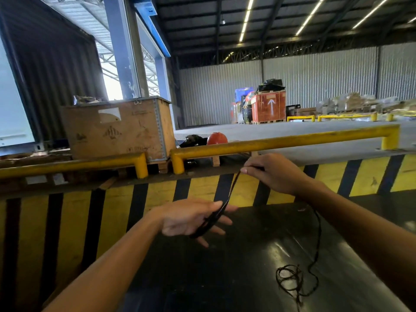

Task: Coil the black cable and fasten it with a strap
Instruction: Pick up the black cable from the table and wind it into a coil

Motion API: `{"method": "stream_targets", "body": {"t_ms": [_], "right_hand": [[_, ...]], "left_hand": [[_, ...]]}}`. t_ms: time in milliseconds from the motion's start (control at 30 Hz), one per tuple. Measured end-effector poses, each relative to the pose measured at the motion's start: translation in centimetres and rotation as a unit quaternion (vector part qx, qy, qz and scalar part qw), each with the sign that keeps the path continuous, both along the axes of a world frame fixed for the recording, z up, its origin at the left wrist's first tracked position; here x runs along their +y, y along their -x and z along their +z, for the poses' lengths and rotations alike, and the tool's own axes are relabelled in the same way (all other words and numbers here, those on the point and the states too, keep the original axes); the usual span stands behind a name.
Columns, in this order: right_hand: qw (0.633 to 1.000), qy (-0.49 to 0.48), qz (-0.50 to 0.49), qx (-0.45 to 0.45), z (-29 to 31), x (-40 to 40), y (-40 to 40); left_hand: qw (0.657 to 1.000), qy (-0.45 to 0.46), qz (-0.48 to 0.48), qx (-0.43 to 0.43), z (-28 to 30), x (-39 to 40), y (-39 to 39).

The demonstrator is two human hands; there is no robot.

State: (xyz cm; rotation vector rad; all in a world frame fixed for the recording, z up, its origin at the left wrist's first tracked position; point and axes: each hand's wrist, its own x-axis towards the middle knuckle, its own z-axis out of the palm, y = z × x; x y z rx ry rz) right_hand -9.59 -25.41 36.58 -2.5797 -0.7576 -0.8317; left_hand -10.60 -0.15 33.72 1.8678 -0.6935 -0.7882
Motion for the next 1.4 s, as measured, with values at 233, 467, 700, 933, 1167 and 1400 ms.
{"method": "stream_targets", "body": {"t_ms": [233, 467, 700, 933, 1167, 1400], "right_hand": [[0.978, -0.088, 0.110, 0.154, -9.0, 7.0, 4.0], [0.955, -0.006, 0.129, 0.266, -7.7, 5.6, 4.1], [0.995, 0.043, 0.069, 0.063, -0.7, 1.3, 1.6], [0.995, -0.083, 0.059, 0.022, -3.0, 1.4, 0.2], [0.973, -0.056, 0.099, 0.200, -8.4, 6.0, 2.1], [0.861, -0.257, 0.239, 0.368, -4.2, 4.7, 3.6]], "left_hand": [[0.901, 0.418, -0.038, 0.108, 3.2, -2.3, 0.5], [0.927, 0.186, 0.221, -0.239, 4.2, 0.0, -1.5], [0.934, -0.192, 0.145, -0.263, -0.5, 0.1, -1.7], [0.940, 0.303, -0.040, 0.151, 0.8, -1.7, 0.1], [0.847, 0.499, 0.179, -0.039, 4.7, -3.0, 0.4], [0.849, 0.024, 0.287, -0.444, 3.4, -0.2, -1.2]]}}
